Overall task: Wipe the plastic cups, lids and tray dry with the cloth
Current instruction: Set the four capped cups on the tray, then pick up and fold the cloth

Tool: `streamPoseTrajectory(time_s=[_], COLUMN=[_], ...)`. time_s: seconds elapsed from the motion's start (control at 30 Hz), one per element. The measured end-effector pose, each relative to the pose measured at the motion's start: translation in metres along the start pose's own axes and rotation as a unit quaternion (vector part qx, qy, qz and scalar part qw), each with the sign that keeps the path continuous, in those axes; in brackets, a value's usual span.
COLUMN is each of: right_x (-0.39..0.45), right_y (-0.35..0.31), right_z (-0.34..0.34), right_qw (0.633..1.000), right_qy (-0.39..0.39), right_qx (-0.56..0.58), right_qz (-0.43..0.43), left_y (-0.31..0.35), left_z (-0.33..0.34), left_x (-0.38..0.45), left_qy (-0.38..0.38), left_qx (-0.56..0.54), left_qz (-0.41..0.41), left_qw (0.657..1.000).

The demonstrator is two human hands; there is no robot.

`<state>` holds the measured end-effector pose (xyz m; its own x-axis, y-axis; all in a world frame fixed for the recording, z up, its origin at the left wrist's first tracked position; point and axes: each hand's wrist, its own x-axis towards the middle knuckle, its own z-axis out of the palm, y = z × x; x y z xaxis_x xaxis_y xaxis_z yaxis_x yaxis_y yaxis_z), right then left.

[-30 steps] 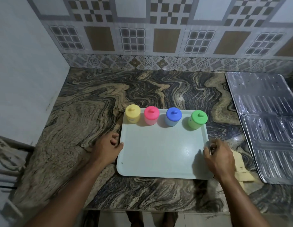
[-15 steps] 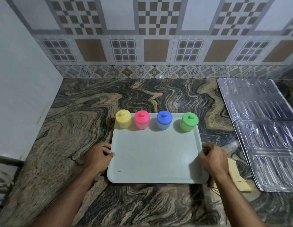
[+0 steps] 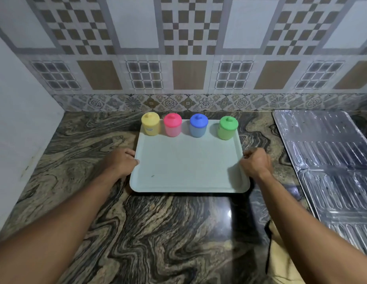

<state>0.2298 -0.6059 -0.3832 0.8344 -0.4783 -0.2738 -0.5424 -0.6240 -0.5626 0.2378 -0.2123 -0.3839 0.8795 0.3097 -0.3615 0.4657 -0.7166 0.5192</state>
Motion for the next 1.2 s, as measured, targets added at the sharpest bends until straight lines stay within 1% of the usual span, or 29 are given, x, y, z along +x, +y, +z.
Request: streamPoseTrajectory(time_s=[0.23,0.37,0.43,0.5,0.57,0.63,0.7,0.83,0.97,1.03,1.13,1.2], right_x=[0.03,0.034,0.033,0.03,0.026,0.017,0.003,-0.038,-0.101,-0.127,-0.155,-0.166], right_y=[-0.01,-0.011,-0.009,-0.006,0.0,0.01,0.026,0.068,0.122,0.142,0.16,0.168], right_z=[0.012,0.015,0.012,0.006,-0.008,-0.026,-0.044,-0.076,-0.096,-0.095,-0.087,-0.078], right_qw=[1.0,1.0,1.0,0.999,0.999,0.998,0.997,0.996,0.998,0.997,0.996,0.995], right_qy=[-0.003,-0.002,-0.014,-0.029,-0.021,0.004,0.017,0.034,0.057,0.074,0.088,0.077], right_qx=[0.0,0.0,-0.003,-0.006,0.004,0.021,0.034,0.038,0.029,0.02,0.01,-0.023], right_qz=[0.008,0.007,-0.001,-0.022,-0.039,-0.062,-0.073,-0.073,-0.025,-0.016,-0.029,-0.052], left_y=[0.013,0.01,0.007,0.006,0.011,0.02,0.033,0.063,0.094,0.11,0.134,0.149], left_z=[0.005,0.007,0.01,0.011,0.015,0.022,0.033,0.067,0.124,0.153,0.191,0.211], left_x=[0.029,0.033,0.031,0.025,0.015,0.001,-0.02,-0.068,-0.125,-0.152,-0.185,-0.2], left_qy=[0.004,0.009,0.018,0.041,0.076,0.105,0.102,0.041,-0.06,-0.114,-0.189,-0.234], left_qx=[0.037,0.017,0.011,0.008,-0.004,-0.029,-0.051,-0.058,-0.067,-0.072,-0.06,-0.051], left_qz=[-0.01,-0.013,0.002,0.021,0.057,0.12,0.184,0.286,0.358,0.39,0.417,0.406], left_qw=[0.999,1.0,1.0,0.999,0.995,0.987,0.976,0.956,0.929,0.911,0.887,0.882])
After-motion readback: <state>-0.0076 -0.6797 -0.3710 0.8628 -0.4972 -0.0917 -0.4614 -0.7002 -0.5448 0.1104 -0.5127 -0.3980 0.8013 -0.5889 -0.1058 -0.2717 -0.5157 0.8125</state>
